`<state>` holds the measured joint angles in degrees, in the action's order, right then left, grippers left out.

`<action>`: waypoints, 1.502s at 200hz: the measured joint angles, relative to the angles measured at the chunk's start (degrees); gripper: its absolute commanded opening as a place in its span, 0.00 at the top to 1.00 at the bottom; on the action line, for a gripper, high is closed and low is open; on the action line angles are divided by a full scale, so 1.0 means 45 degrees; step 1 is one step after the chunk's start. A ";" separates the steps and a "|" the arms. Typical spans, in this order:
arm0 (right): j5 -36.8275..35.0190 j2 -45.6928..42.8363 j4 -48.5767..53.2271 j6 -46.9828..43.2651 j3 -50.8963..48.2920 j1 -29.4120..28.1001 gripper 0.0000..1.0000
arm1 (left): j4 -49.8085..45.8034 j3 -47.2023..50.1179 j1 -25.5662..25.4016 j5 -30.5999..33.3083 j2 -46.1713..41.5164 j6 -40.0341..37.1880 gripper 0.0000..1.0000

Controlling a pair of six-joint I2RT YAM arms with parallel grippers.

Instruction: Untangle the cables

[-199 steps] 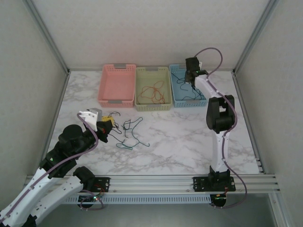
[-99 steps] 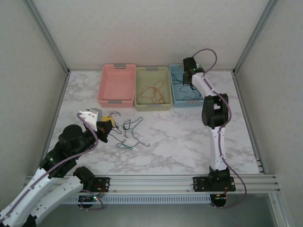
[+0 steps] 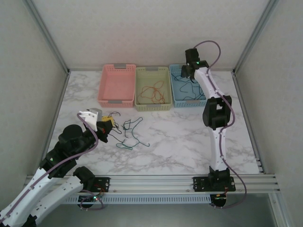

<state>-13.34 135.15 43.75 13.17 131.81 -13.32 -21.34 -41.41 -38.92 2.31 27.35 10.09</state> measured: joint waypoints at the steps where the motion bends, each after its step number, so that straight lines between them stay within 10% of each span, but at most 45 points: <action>1: 0.0034 -0.0019 0.0005 0.0010 0.0005 0.0000 0.41 | 0.0000 0.0000 0.0000 0.0000 0.0000 0.0005 1.00; 105: 0.0316 -0.3264 0.0437 0.0015 -0.1098 0.0044 0.48 | 0.0000 0.0000 0.0000 -0.0005 0.0000 0.0005 1.00; 165: 0.2370 -0.7291 -0.0801 0.0850 -0.6858 -0.0136 0.46 | 0.0000 -0.0005 0.0000 -0.0257 0.0005 0.0010 1.00; 234: 0.8267 -1.4562 -0.5003 0.0850 -1.3104 -0.3138 0.37 | -0.0855 -0.1656 0.0000 -0.2526 0.0277 -0.0442 1.00; 300: 1.0375 -1.5368 -0.5887 -0.1583 -1.4022 -0.7611 0.32 | -0.1229 -0.2419 0.0000 -0.5255 0.0442 -0.0627 1.00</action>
<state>33.34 66.00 17.26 6.04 68.71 -47.57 -26.87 -52.29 -38.92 -21.34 29.34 7.27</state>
